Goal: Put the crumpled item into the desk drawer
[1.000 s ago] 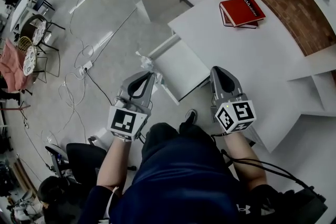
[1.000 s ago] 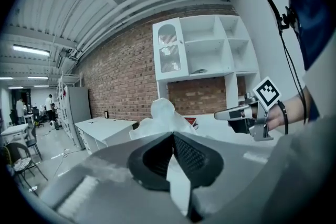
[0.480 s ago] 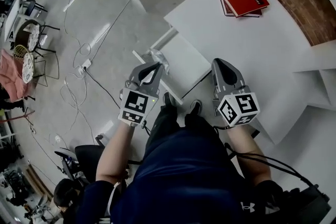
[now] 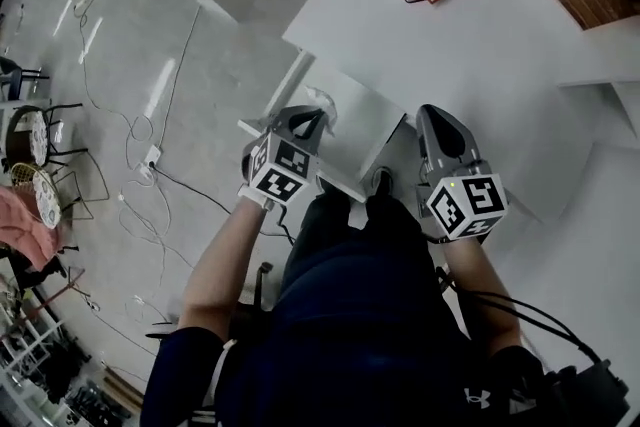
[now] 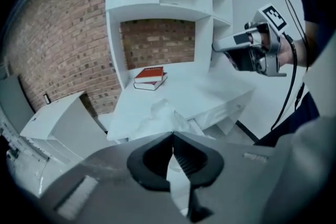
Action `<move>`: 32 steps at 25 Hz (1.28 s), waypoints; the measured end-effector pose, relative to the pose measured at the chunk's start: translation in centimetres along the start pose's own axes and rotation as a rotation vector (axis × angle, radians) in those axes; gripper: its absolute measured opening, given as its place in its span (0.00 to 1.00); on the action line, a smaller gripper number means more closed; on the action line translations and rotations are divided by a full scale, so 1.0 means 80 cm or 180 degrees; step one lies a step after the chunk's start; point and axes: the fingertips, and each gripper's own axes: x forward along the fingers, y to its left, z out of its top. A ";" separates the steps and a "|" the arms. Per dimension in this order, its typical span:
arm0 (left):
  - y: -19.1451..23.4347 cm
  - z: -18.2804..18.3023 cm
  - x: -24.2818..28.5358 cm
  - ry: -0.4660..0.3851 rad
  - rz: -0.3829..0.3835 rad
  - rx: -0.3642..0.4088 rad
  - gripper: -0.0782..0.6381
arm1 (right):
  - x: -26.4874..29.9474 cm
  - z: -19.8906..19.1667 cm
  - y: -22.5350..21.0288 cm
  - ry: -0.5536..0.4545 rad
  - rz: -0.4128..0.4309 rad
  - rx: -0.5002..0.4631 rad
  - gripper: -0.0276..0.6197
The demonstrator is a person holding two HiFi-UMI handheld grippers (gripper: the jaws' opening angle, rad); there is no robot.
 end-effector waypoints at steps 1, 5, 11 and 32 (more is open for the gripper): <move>-0.001 -0.004 0.014 0.0069 -0.0103 0.0069 0.11 | -0.001 -0.002 -0.004 -0.0002 -0.0084 0.0032 0.05; -0.014 -0.023 0.069 0.0357 -0.0437 0.0269 0.12 | -0.013 -0.019 -0.032 -0.0002 -0.0395 0.0208 0.05; -0.041 -0.037 0.121 0.0692 -0.0681 0.0298 0.12 | -0.037 -0.043 -0.070 0.0093 -0.0588 0.0400 0.05; -0.099 -0.113 0.282 0.1400 -0.0908 0.1120 0.12 | -0.066 -0.102 -0.148 0.0270 -0.0814 0.0752 0.05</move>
